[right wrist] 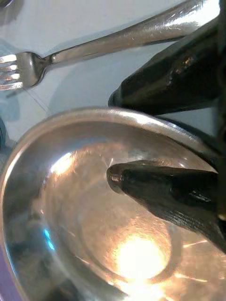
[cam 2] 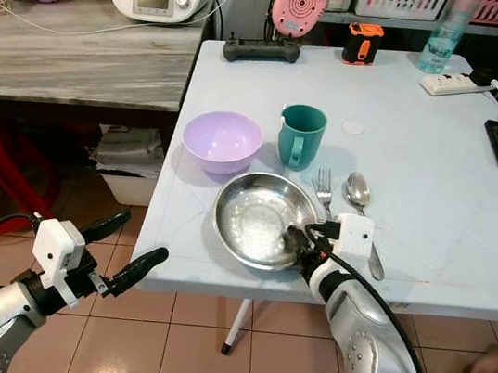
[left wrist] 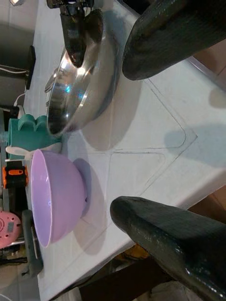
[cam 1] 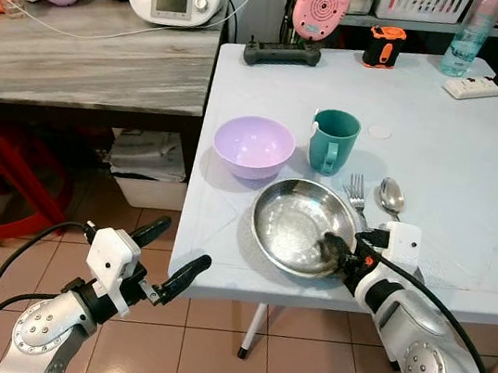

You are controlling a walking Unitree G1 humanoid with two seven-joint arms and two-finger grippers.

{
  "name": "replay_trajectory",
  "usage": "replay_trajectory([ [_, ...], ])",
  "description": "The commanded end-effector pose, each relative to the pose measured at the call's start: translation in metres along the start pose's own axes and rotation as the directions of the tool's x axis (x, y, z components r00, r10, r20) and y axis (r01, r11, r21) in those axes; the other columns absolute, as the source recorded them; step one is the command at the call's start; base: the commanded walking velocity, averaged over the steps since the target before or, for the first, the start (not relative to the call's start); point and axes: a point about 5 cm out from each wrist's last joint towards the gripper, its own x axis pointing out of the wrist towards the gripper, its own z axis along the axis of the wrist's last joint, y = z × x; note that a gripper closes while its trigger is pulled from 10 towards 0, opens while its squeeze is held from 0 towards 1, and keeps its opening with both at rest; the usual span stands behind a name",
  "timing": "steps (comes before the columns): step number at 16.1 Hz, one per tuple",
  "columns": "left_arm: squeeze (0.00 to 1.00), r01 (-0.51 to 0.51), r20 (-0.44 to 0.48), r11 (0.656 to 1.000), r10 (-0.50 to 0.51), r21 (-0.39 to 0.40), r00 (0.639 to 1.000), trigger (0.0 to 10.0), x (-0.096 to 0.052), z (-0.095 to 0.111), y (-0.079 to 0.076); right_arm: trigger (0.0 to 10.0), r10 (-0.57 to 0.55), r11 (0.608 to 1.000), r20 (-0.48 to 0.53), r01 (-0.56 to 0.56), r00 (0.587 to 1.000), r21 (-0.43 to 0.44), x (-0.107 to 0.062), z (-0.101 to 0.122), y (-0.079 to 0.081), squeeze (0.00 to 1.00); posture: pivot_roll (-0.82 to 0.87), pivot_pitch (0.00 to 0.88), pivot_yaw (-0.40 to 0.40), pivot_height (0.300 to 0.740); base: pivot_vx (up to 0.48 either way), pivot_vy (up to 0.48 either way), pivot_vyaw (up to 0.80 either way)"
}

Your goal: Setting the table

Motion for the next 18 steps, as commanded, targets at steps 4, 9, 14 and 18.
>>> replay_trajectory([
  [4,0.00,0.019,-0.010,1.000,-0.019,0.003,1.000,10.0,0.000,0.001,0.001,0.0,-0.040,0.997,-0.068,0.044,0.997,0.058,0.002,-0.012,-0.007,0.00,-0.12,0.082,0.069,0.740,0.000,0.000,0.00],
  [9,0.00,0.032,-0.011,0.999,-0.032,0.010,0.999,10.0,0.000,0.000,0.000,0.0,-0.095,0.985,-0.049,0.101,0.994,0.140,0.003,-0.010,-0.013,0.00,-0.11,0.072,0.070,0.740,0.000,0.000,0.00],
  [14,0.00,0.022,-0.006,1.000,-0.022,0.007,1.000,10.0,0.003,-0.001,0.001,0.0,-0.189,0.959,0.013,0.182,0.982,0.219,0.003,-0.001,-0.021,0.00,-0.11,0.061,0.073,0.740,0.000,0.000,0.00],
  [18,0.00,-0.012,0.000,1.000,0.012,0.001,1.000,10.0,0.003,-0.002,0.003,0.0,-0.206,0.951,0.084,0.180,0.975,0.252,0.004,0.005,-0.015,0.00,-0.11,0.061,0.069,0.740,0.000,0.000,0.00],
])
